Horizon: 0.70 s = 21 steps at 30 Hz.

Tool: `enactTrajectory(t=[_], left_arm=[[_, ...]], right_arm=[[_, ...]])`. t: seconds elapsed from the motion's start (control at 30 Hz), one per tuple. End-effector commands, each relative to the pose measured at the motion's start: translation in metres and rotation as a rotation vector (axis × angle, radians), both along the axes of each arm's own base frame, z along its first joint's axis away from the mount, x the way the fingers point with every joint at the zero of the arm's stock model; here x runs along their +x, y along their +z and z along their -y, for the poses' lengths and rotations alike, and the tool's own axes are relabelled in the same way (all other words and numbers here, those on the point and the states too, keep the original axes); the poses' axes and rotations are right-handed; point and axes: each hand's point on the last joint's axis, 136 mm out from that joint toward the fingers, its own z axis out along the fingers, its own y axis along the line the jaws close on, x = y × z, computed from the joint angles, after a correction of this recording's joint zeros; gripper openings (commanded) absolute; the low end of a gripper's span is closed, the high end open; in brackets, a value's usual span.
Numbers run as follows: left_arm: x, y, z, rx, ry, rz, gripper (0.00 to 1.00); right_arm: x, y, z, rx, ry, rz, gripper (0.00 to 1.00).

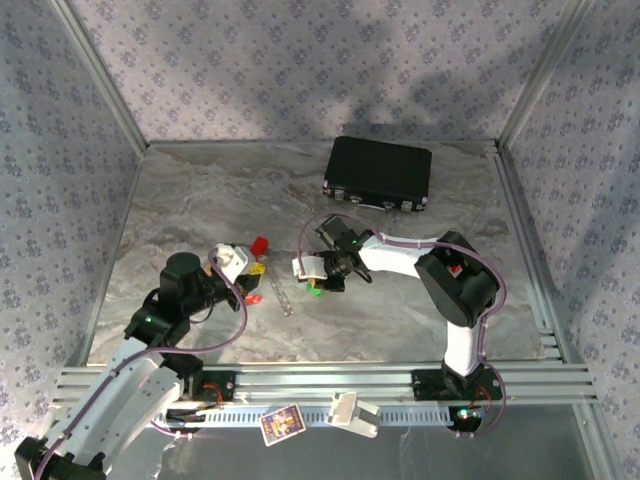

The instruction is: Put the keys on the keyring

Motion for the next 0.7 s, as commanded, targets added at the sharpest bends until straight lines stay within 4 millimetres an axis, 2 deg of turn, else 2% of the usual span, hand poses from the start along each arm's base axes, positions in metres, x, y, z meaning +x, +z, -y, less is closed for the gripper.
enactTrajectory(t=[0.0,0.17,0.33,0.5,0.67], left_arm=[[0.001,0.018,0.003,-0.029,-0.017,0.066,0.00],[0.006,0.019,-0.002,-0.028,0.024,0.075,0.00],[0.006,0.019,-0.004,-0.038,0.035,0.085,0.00],[0.005,0.017,0.004,-0.034,-0.006,0.061,0.00],[0.004,0.018,0.023,0.032,-0.070,0.081,0.00]], right_arm=[[-0.003,0.006,-0.002,0.003,0.015,-0.017,0.00],[-0.004,0.033,-0.002,0.059,-0.024,0.013,0.00],[-0.013,0.062,0.013,0.099,-0.106,0.060,0.00],[-0.028,0.092,0.032,0.130,-0.179,0.088,0.00],[-0.045,0.126,0.047,0.164,-0.245,0.071,0.00]])
